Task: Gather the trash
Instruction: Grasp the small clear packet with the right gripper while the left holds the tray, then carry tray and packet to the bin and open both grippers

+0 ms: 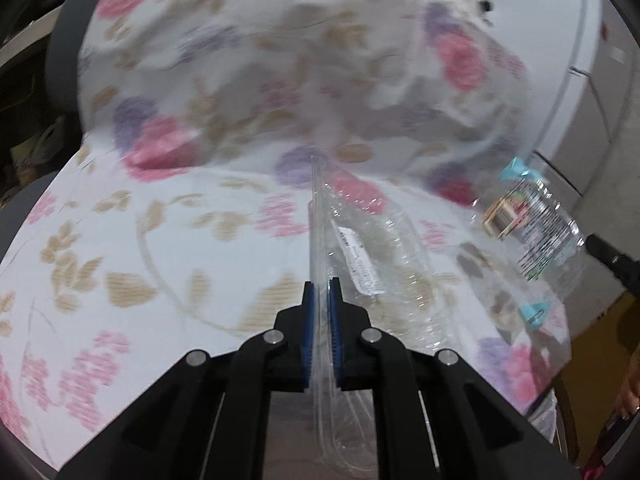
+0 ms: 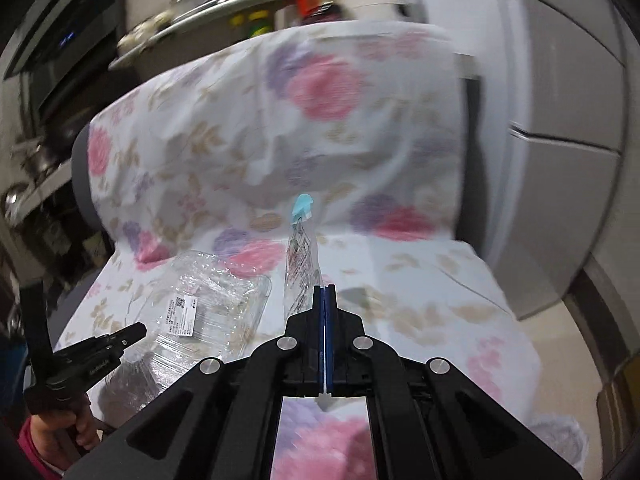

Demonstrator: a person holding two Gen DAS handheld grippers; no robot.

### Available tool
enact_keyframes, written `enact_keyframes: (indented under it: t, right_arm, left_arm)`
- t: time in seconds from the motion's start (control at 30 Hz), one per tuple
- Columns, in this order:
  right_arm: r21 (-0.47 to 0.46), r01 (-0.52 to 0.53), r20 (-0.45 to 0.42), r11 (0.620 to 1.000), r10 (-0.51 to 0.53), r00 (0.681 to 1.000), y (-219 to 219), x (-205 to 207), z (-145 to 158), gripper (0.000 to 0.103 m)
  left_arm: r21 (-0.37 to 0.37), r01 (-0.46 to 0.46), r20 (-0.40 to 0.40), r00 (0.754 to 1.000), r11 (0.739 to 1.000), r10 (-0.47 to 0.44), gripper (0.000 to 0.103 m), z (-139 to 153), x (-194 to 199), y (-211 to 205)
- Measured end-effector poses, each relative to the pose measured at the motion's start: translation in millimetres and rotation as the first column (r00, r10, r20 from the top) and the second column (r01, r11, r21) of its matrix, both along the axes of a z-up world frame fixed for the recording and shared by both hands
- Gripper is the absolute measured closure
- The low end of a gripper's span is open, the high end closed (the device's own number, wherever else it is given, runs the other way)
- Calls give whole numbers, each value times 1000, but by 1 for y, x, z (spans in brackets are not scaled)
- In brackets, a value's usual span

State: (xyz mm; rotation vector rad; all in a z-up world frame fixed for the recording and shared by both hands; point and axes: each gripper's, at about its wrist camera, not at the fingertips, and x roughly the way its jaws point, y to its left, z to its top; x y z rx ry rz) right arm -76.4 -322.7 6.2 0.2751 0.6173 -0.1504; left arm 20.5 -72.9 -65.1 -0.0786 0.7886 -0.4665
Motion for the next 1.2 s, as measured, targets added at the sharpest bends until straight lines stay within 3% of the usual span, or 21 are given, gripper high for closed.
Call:
enact_keyframes:
  t: [0.23, 0.5, 0.77, 0.97, 1.2]
  right_arm:
    - [57, 91, 9, 994, -92, 996, -33, -35, -6, 103]
    - [78, 162, 33, 984, -165, 986, -55, -70, -7, 103]
    - [65, 326, 39, 943, -329, 944, -95, -147, -7, 103]
    - [42, 469, 19, 882, -471, 882, -119, -214, -13, 103]
    - [64, 615, -73, 786, -611, 788, -147, -286, -53, 103]
  left_arm:
    - [-49, 67, 68, 996, 997, -64, 97, 29, -18, -27]
    - [-40, 145, 141, 980, 989, -138, 97, 48, -45, -71]
    - [-58, 284, 183, 946, 957, -269, 97, 45, -86, -122]
    - [-55, 457, 192, 877, 888, -440, 97, 31, -130, -180]
    - [49, 631, 170, 758, 774, -629, 97, 2, -188, -251]
